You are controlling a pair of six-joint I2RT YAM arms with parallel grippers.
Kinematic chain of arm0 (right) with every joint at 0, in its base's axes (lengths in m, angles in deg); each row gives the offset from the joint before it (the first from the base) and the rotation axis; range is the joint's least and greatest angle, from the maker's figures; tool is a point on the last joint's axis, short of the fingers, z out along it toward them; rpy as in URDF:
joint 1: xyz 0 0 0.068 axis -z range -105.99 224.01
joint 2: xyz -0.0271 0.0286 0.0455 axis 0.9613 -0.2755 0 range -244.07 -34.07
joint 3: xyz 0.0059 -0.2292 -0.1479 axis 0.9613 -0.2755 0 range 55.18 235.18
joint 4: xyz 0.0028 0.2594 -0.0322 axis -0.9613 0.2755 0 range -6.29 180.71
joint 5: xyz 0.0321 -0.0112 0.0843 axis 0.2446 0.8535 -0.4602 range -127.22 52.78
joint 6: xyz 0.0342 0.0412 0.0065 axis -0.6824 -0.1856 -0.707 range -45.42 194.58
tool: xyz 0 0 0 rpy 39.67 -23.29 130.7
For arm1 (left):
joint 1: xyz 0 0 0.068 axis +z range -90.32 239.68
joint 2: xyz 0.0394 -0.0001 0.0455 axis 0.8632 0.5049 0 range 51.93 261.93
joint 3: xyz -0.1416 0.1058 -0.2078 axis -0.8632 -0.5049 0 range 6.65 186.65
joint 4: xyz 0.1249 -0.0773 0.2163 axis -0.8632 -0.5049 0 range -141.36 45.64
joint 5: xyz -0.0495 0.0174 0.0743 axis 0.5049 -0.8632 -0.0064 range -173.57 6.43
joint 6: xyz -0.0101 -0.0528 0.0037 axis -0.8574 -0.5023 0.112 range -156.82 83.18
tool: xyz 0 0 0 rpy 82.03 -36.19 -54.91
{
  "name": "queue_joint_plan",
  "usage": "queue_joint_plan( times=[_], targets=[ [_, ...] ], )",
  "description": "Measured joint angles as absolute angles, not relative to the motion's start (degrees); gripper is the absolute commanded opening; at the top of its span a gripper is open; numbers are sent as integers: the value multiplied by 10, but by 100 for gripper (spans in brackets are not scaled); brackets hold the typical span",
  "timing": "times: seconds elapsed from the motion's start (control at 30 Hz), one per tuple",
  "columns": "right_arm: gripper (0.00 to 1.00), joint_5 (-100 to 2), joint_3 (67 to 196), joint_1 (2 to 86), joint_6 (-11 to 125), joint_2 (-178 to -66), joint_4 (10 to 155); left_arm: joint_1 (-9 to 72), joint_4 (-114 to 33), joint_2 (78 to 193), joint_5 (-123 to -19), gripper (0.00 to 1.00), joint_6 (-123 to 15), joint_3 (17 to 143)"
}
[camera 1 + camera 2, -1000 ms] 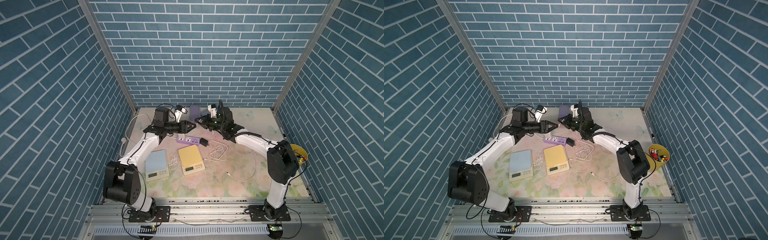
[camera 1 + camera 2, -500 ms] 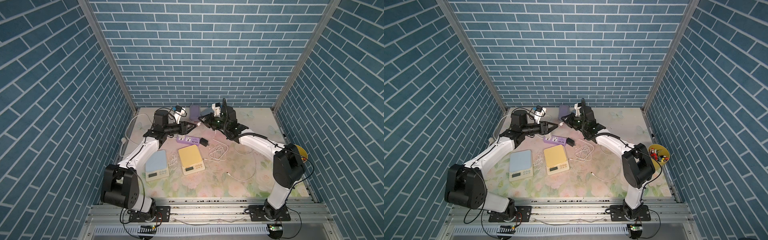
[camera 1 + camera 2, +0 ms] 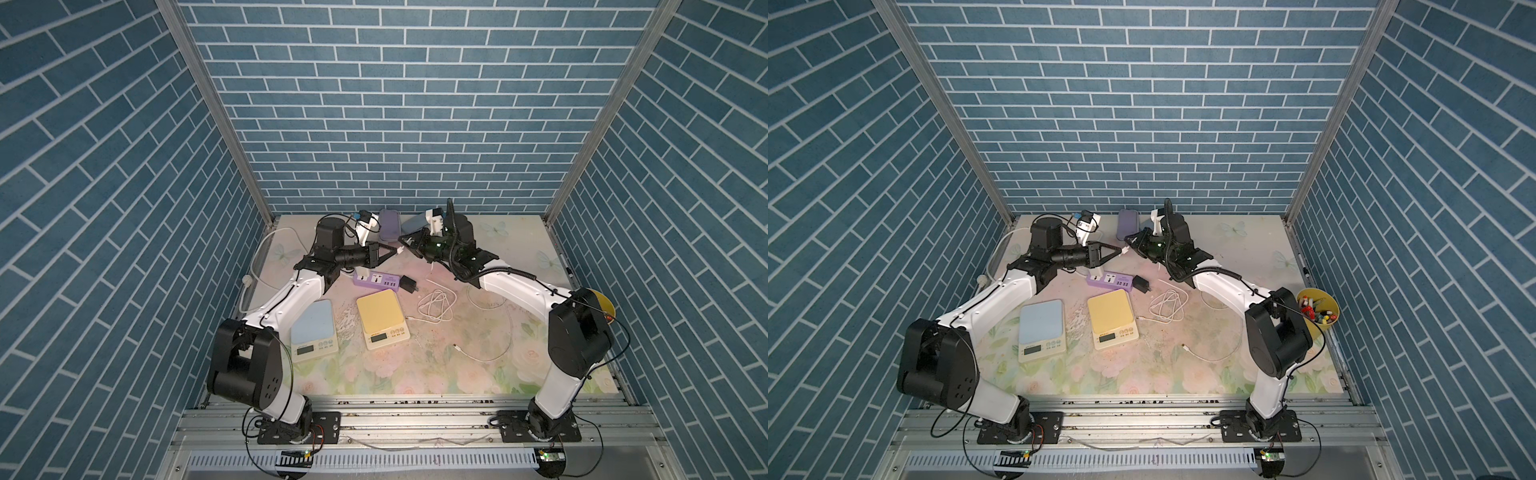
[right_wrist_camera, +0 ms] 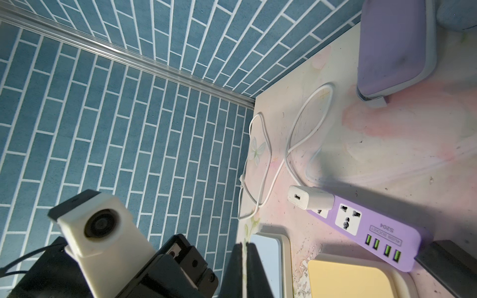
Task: Charge the electronic scale
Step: Pick up the charging cable from the center of the board.
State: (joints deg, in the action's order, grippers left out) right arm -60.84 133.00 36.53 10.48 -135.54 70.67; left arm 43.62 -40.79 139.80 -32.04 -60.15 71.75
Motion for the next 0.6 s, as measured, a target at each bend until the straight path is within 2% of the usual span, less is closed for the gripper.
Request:
queue_joint_plan(
  times=[0.03, 0.07, 0.17, 0.27, 0.43, 0.5, 0.6],
  targets=[
    [24, -609, 1328, 366, 105, -1355, 702, 436, -412, 1398, -320, 0, -599, 720],
    [30, -612, 1325, 366, 101, -1355, 695, 436, -417, 1398, -319, 0, -597, 723],
    [38, -633, 1311, 366, 106, -1354, 659, 436, -434, 1398, -314, 0, -588, 735],
    [38, -657, 1285, 369, 105, -1350, 619, 437, -444, 1399, -305, 0, -582, 747],
    [27, -700, 1270, 376, 103, -1349, 569, 439, -453, 1413, -290, 0, -580, 759],
    [26, -712, 1264, 378, 105, -1349, 556, 443, -451, 1417, -278, 0, -581, 761],
    [32, -726, 1258, 381, 105, -1349, 540, 446, -449, 1421, -266, 0, -587, 761]
  ],
)
